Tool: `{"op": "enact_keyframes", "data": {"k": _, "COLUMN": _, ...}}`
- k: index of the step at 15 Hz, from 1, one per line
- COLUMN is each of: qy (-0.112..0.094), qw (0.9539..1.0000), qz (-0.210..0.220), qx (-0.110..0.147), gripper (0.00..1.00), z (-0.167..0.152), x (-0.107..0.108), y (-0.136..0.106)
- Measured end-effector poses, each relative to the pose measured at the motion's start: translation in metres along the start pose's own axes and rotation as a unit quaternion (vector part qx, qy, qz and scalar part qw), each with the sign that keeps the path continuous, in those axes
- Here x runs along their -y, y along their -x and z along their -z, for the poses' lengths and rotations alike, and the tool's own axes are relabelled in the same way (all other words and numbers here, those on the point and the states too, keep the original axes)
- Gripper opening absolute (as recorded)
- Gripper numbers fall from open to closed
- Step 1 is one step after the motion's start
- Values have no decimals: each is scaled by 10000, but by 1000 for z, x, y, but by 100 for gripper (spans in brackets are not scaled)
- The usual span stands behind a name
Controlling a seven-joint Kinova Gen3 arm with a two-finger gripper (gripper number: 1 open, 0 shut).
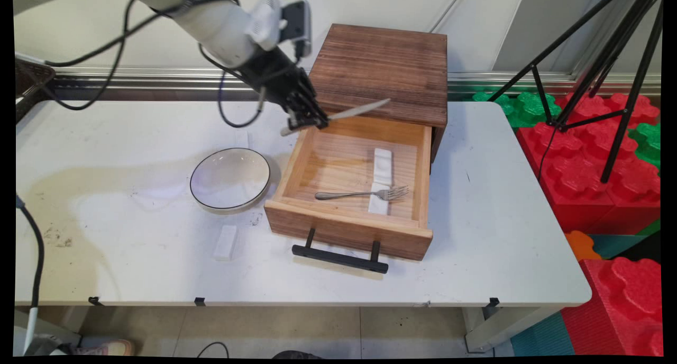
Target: Place the picked object into the drawer
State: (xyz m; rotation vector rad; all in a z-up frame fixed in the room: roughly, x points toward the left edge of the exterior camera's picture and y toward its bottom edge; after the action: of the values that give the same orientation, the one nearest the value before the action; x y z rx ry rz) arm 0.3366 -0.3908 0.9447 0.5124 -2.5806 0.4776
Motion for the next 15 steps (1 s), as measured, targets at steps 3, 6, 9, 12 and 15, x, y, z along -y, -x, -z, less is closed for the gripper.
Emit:
{"op": "enact_keyframes", "data": {"k": 3, "qy": 14, "qw": 10000, "qz": -19, "qx": 7, "gripper": 0, "z": -19, "x": -3, "y": -11}}
{"op": "enact_keyframes", "data": {"k": 6, "qy": 18, "qw": 10000, "qz": -46, "qx": 30, "gripper": 0, "z": -41, "x": -3, "y": -20}}
{"op": "enact_keyframes", "data": {"k": 9, "qy": 33, "qw": 9999, "qz": -88, "qx": 73, "gripper": 0, "z": -64, "x": -3, "y": -26}}
{"op": "enact_keyframes", "data": {"k": 12, "qy": 82, "qw": 9998, "qz": -136, "qx": 105, "gripper": 0, "z": -88, "x": -2, "y": -29}}
{"op": "enact_keyframes", "data": {"k": 15, "qy": 137, "qw": 9996, "qz": -182, "qx": 167, "gripper": 0, "z": -113, "x": -1, "y": -28}}
